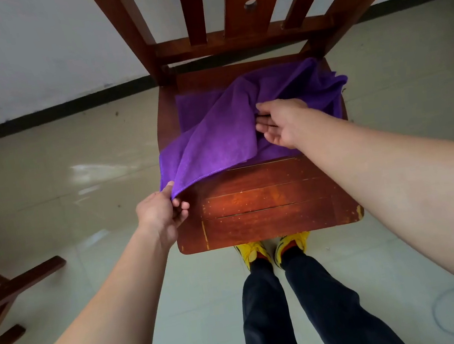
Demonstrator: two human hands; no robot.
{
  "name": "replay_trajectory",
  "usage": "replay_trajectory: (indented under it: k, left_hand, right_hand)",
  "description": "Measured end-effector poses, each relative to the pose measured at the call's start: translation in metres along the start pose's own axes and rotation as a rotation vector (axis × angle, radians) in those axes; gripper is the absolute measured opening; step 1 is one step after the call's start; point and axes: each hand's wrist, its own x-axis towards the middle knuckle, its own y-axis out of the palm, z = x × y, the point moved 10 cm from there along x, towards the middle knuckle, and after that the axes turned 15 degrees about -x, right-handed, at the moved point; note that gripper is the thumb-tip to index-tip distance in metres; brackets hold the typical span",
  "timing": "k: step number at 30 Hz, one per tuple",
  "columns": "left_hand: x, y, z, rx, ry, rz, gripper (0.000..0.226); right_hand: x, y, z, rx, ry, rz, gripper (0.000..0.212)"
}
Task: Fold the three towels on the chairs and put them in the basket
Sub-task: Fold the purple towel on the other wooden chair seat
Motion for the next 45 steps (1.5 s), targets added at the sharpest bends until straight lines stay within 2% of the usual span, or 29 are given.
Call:
replay_trajectory:
  k: [3,7,9,10,12,13,14,17,19,20,21,24,27,29,32,34,37,41,45]
  left_hand:
    - [0.001,-0.006,0.002,-0.002,0.003,-0.006,0.012]
    - [-0.006,-0.014,-0.001,-0.013,0.016,-0.027,0.032]
    - [-0.013,-0.019,0.000,0.008,0.026,-0.030,0.032]
    - [-0.019,-0.021,0.002,0.023,0.031,-0.027,0.028]
    - [-0.031,-0.025,0.007,0.055,0.033,-0.022,0.018]
    - [-0.037,-0.027,0.011,0.069,0.032,-0.023,0.013]
    - [-0.043,-0.030,0.015,0.078,0.029,-0.024,0.009]
    - [-0.064,-0.038,0.028,0.082,0.021,-0.026,0.012]
    - [-0.076,-0.046,0.039,0.088,0.025,-0.029,0.015]
    - [-0.079,-0.050,0.043,0.092,0.025,-0.029,0.015]
    - [-0.082,-0.055,0.048,0.094,0.025,-0.029,0.015]
    - [-0.101,-0.072,0.070,0.102,0.034,-0.042,0.014]
    - [-0.118,-0.095,0.094,0.115,0.044,-0.074,0.013]
    - [-0.125,-0.110,0.108,0.127,0.048,-0.094,0.012]
    - [-0.144,-0.134,0.133,0.132,0.066,-0.108,0.008]
    - [-0.161,-0.149,0.150,0.128,0.075,-0.110,0.008]
    - [-0.184,-0.166,0.169,0.099,0.082,-0.105,0.007]
    - [-0.208,-0.194,0.189,0.073,0.084,-0.115,0.010]
    - [-0.219,-0.229,0.217,0.104,0.062,-0.146,0.006]
  right_hand:
    - [-0.003,-0.015,-0.004,0.187,-0.023,-0.054,0.011]
    - [-0.010,-0.059,-0.035,0.551,0.020,-0.114,0.029]
    - [-0.012,-0.080,-0.052,0.585,0.023,-0.136,0.031]
    - [-0.015,-0.094,-0.061,0.508,0.013,-0.196,0.029]
    - [-0.023,-0.129,-0.078,0.175,-0.003,-0.406,0.026]
    - [-0.027,-0.136,-0.083,0.026,-0.027,-0.417,0.029]
    - [-0.030,-0.134,-0.090,-0.062,-0.037,-0.334,0.034]
    - [-0.055,-0.105,-0.127,-0.277,0.038,0.158,0.061]
    - [-0.073,-0.101,-0.151,-0.461,0.066,0.329,0.082]
    - [-0.075,-0.103,-0.161,-0.550,0.065,0.360,0.084]
    - [-0.078,-0.106,-0.170,-0.642,0.068,0.361,0.080]
    - [-0.088,-0.130,-0.199,-0.885,0.078,0.305,0.045]
    - [-0.096,-0.147,-0.230,-0.953,0.087,0.277,0.031]
    - [-0.099,-0.153,-0.244,-0.860,0.055,0.252,0.027]
    - [-0.105,-0.159,-0.262,-0.469,-0.028,0.178,0.031]
    - [-0.117,-0.160,-0.275,-0.287,-0.085,0.165,0.027]
    - [-0.138,-0.158,-0.295,-0.244,-0.139,0.168,0.014]
    - [-0.165,-0.158,-0.333,-0.256,-0.129,0.158,0.019]
    - [-0.181,-0.163,-0.379,-0.192,-0.086,0.098,0.011]
